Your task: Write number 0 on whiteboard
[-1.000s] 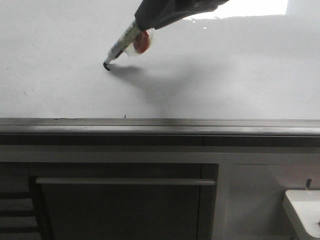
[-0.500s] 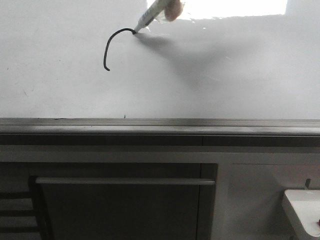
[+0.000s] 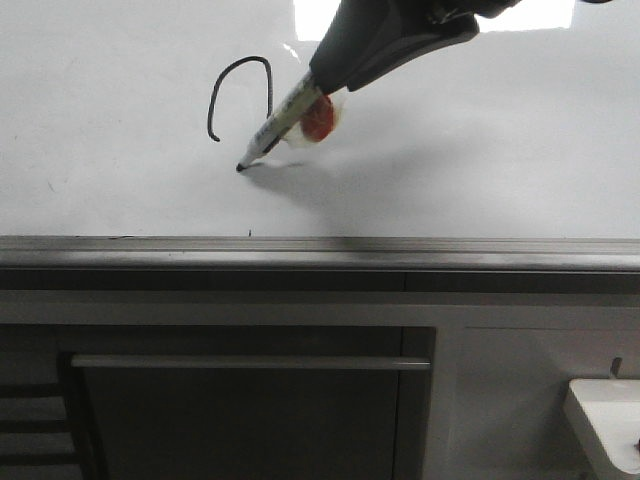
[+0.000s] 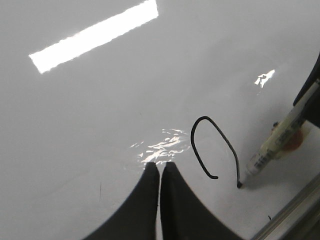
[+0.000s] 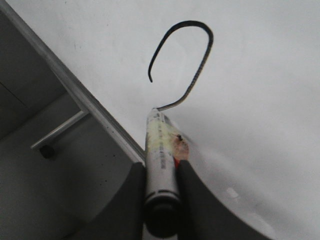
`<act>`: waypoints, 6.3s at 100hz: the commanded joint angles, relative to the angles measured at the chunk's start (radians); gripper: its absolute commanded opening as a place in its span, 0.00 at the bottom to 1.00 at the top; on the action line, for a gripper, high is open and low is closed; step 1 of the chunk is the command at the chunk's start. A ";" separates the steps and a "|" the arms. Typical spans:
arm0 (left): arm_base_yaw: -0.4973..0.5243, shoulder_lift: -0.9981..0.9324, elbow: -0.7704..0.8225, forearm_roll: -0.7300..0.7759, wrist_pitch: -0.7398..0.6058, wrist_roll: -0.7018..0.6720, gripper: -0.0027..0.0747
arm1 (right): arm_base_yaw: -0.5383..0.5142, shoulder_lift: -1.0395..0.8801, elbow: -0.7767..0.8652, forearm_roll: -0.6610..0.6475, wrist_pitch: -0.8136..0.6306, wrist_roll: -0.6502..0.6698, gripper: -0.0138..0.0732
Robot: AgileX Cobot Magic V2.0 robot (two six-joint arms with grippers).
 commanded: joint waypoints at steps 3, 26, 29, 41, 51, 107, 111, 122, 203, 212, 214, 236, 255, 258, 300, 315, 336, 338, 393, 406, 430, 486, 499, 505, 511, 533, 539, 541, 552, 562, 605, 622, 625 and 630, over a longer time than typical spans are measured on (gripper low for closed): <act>0.001 -0.007 -0.028 -0.017 -0.094 -0.009 0.01 | 0.012 0.002 -0.059 -0.014 -0.092 -0.009 0.11; 0.001 -0.007 -0.028 -0.017 -0.096 -0.009 0.01 | 0.012 0.000 -0.138 -0.014 -0.090 -0.009 0.11; 0.001 -0.007 -0.028 -0.017 -0.096 -0.009 0.01 | 0.012 0.000 -0.145 -0.014 -0.085 -0.009 0.11; 0.001 -0.007 -0.028 -0.017 -0.096 -0.009 0.01 | 0.012 0.000 -0.162 -0.014 -0.071 -0.009 0.11; 0.001 -0.007 -0.028 -0.015 -0.096 -0.009 0.01 | 0.012 0.000 -0.162 -0.014 -0.054 -0.009 0.11; -0.190 0.149 -0.028 0.147 -0.104 -0.005 0.45 | 0.072 -0.062 -0.150 -0.014 0.161 -0.050 0.11; -0.190 0.176 -0.028 0.162 -0.117 -0.005 0.45 | 0.072 -0.069 -0.150 -0.014 0.165 -0.050 0.11; -0.190 0.258 -0.030 0.196 -0.207 -0.005 0.45 | 0.080 -0.084 -0.150 -0.014 0.172 -0.050 0.11; -0.190 0.414 -0.101 0.201 -0.229 -0.009 0.01 | 0.109 -0.112 -0.150 -0.014 0.133 -0.050 0.74; -0.190 0.414 -0.101 0.047 -0.229 -0.009 0.01 | 0.093 -0.112 -0.150 -0.014 0.026 -0.050 0.92; -0.190 0.414 -0.101 -0.007 -0.229 -0.009 0.01 | 0.089 -0.112 -0.150 -0.014 0.009 -0.050 0.91; -0.152 0.436 -0.101 -0.495 -0.218 -0.009 0.01 | 0.067 -0.117 -0.150 -0.014 -0.110 -0.050 0.84; -0.112 0.490 -0.109 -0.713 -0.146 -0.009 0.01 | 0.067 -0.117 -0.150 -0.014 -0.083 -0.050 0.84; -0.104 0.500 -0.113 -0.738 -0.130 -0.009 0.01 | 0.067 -0.117 -0.150 -0.014 -0.081 -0.050 0.84; -0.044 0.531 -0.170 -0.753 -0.058 -0.009 0.01 | 0.067 -0.117 -0.150 -0.014 -0.060 -0.048 0.84; -0.044 0.531 -0.170 -0.753 -0.048 -0.009 0.02 | 0.067 -0.117 -0.150 -0.014 -0.054 -0.048 0.84; -0.044 0.517 -0.170 -0.738 -0.041 -0.009 0.45 | 0.067 -0.117 -0.150 -0.014 -0.052 -0.048 0.84; -0.044 0.516 -0.170 -0.738 -0.041 -0.009 0.49 | 0.067 -0.117 -0.150 -0.014 -0.052 -0.048 0.84; -0.042 0.201 -0.170 -0.696 0.091 0.019 0.40 | -0.033 -0.221 -0.121 -0.014 0.092 -0.031 0.46; -0.042 0.072 -0.166 -0.617 0.092 0.019 0.07 | -0.071 -0.321 -0.037 -0.016 0.026 -0.031 0.08; -0.042 -0.151 -0.116 -0.418 0.096 0.021 0.01 | -0.072 -0.574 0.189 -0.021 -0.140 -0.031 0.09; -0.042 -0.349 -0.049 -0.363 0.200 0.021 0.01 | -0.072 -0.804 0.459 -0.021 -0.045 -0.031 0.08; -0.042 -0.349 -0.049 -0.363 0.200 0.021 0.01 | -0.072 -0.804 0.459 -0.021 -0.047 -0.031 0.08; -0.042 -0.349 -0.049 -0.363 0.200 0.021 0.01 | -0.072 -0.804 0.459 -0.021 -0.047 -0.031 0.08; -0.042 -0.349 -0.049 -0.363 0.200 0.021 0.01 | -0.072 -0.804 0.459 -0.021 -0.047 -0.031 0.08; -0.042 -0.349 -0.045 -0.363 0.196 0.021 0.01 | -0.072 -0.804 0.459 -0.021 -0.047 -0.031 0.08; -0.042 -0.351 -0.026 -0.363 0.174 0.021 0.01 | -0.072 -0.804 0.459 -0.021 -0.047 -0.031 0.08; -0.042 -0.351 -0.020 -0.361 0.171 0.021 0.01 | -0.072 -0.804 0.459 -0.021 -0.047 -0.031 0.08; -0.022 -0.394 0.031 -0.339 0.171 0.021 0.01 | -0.072 -0.804 0.459 -0.021 -0.047 -0.031 0.08; 0.042 -0.482 0.098 -0.277 0.171 0.020 0.01 | -0.072 -0.804 0.459 -0.021 -0.049 -0.031 0.08; 0.450 -0.837 0.308 -0.207 0.335 -0.081 0.01 | -0.072 -0.802 0.459 -0.021 -0.049 -0.031 0.08; 0.481 -0.837 0.347 -0.190 0.352 -0.091 0.01 | -0.072 -0.801 0.459 -0.021 -0.049 -0.031 0.08; 0.481 -0.837 0.361 -0.188 0.352 -0.091 0.01 | -0.072 -0.801 0.459 -0.021 -0.049 -0.031 0.08; 0.481 -0.839 0.390 -0.189 0.352 -0.091 0.01 | -0.072 -0.801 0.459 -0.021 -0.049 -0.031 0.08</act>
